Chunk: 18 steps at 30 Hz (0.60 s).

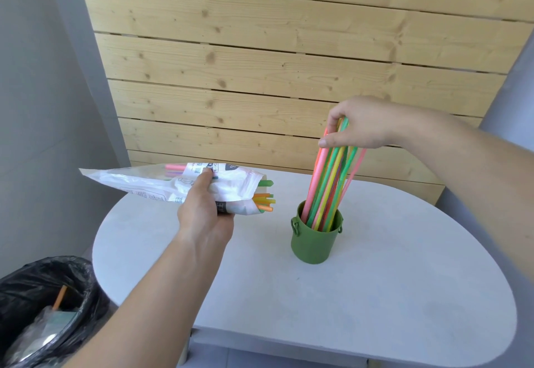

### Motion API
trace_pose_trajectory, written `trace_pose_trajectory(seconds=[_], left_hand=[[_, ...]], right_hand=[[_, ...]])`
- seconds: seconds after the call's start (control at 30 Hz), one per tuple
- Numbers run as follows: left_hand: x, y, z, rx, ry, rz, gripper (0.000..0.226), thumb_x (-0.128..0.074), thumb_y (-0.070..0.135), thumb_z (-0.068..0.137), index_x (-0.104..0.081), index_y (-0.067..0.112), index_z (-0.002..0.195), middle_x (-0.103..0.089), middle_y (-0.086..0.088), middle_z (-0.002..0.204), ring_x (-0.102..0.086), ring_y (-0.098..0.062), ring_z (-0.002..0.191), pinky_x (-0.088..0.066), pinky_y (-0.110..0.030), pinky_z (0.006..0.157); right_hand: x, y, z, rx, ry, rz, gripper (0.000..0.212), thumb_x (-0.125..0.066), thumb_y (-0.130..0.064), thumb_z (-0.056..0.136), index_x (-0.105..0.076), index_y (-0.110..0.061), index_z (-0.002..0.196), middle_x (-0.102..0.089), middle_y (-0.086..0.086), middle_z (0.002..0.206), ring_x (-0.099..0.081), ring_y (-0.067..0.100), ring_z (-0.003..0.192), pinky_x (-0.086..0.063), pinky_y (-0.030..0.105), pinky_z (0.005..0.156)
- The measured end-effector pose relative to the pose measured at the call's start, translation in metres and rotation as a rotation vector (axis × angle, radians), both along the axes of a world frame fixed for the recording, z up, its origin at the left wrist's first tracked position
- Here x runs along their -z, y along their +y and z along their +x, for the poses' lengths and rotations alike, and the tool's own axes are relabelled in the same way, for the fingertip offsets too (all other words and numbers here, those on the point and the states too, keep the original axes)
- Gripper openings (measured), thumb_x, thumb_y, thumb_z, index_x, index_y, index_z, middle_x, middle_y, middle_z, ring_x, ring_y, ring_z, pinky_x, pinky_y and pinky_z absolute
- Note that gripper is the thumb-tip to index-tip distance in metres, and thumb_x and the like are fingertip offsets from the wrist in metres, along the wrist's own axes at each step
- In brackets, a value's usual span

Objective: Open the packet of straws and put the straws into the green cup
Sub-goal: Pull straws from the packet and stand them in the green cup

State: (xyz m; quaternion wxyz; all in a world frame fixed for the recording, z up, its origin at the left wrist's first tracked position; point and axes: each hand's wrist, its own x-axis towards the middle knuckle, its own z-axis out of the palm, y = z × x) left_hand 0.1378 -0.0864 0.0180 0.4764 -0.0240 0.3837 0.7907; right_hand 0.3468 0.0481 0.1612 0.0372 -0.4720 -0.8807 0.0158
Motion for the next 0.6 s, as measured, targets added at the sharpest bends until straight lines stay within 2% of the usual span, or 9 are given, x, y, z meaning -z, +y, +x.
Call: trace_pose_trajectory(seconds=[0.17,0.3,0.4,0.47,0.53,0.6], left_hand=[[-0.004,-0.002,0.001,0.002,0.009,-0.006,0.041,-0.072,0.021,0.098,-0.067,0.009,0.137,-0.078,-0.007,0.128,-0.078,-0.025,0.112,-0.062,-0.047,0.097],[-0.007,-0.003,0.003,0.011,0.005,-0.005,0.041,-0.072,0.022,0.099,-0.067,0.009,0.137,-0.078,-0.006,0.127,-0.078,-0.025,0.112,-0.064,-0.044,0.092],[-0.008,-0.005,0.005,0.015,0.006,0.005,0.041,-0.072,0.022,0.099,-0.067,0.009,0.137,-0.078,-0.007,0.128,-0.078,-0.025,0.113,-0.063,-0.046,0.095],[-0.009,-0.005,0.005,0.017,0.006,0.012,0.041,-0.072,0.023,0.099,-0.067,0.009,0.138,-0.078,-0.006,0.128,-0.078,-0.025,0.113,-0.061,-0.049,0.099],[-0.011,-0.007,0.006,0.019,0.014,0.022,0.042,-0.071,0.023,0.099,-0.067,0.009,0.138,-0.078,-0.007,0.128,-0.077,-0.026,0.114,-0.061,-0.049,0.099],[-0.013,-0.008,0.006,0.024,0.021,0.032,0.041,-0.07,0.023,0.1,-0.067,0.009,0.138,-0.077,-0.008,0.13,-0.077,-0.026,0.115,-0.061,-0.05,0.1]], right_hand=[[0.004,-0.005,0.0,0.031,0.03,0.153,0.051,-0.067,-0.067,0.078,-0.065,-0.025,0.106,-0.06,0.0,0.093,-0.055,0.024,0.088,-0.049,0.035,0.075],[0.007,-0.015,0.004,0.044,0.085,0.242,0.061,-0.057,-0.072,0.08,-0.059,-0.029,0.122,-0.045,-0.001,0.109,-0.053,0.024,0.095,-0.046,0.037,0.077],[0.011,-0.022,0.01,0.026,0.143,0.307,0.063,-0.052,-0.073,0.081,-0.061,-0.028,0.124,-0.051,0.003,0.117,-0.05,0.028,0.117,-0.044,0.042,0.091],[0.015,-0.027,0.013,0.041,0.151,0.384,0.062,-0.05,-0.071,0.084,-0.063,-0.028,0.125,-0.056,0.007,0.122,-0.045,0.031,0.126,-0.035,0.044,0.1],[0.019,-0.032,0.015,0.071,0.203,0.447,0.057,-0.049,-0.067,0.089,-0.065,-0.026,0.124,-0.06,0.008,0.122,-0.045,0.032,0.125,-0.031,0.045,0.101],[0.025,-0.043,0.016,0.007,0.369,0.562,0.047,-0.05,-0.056,0.093,-0.07,-0.018,0.113,-0.064,0.01,0.11,-0.052,0.035,0.113,-0.035,0.044,0.095]])
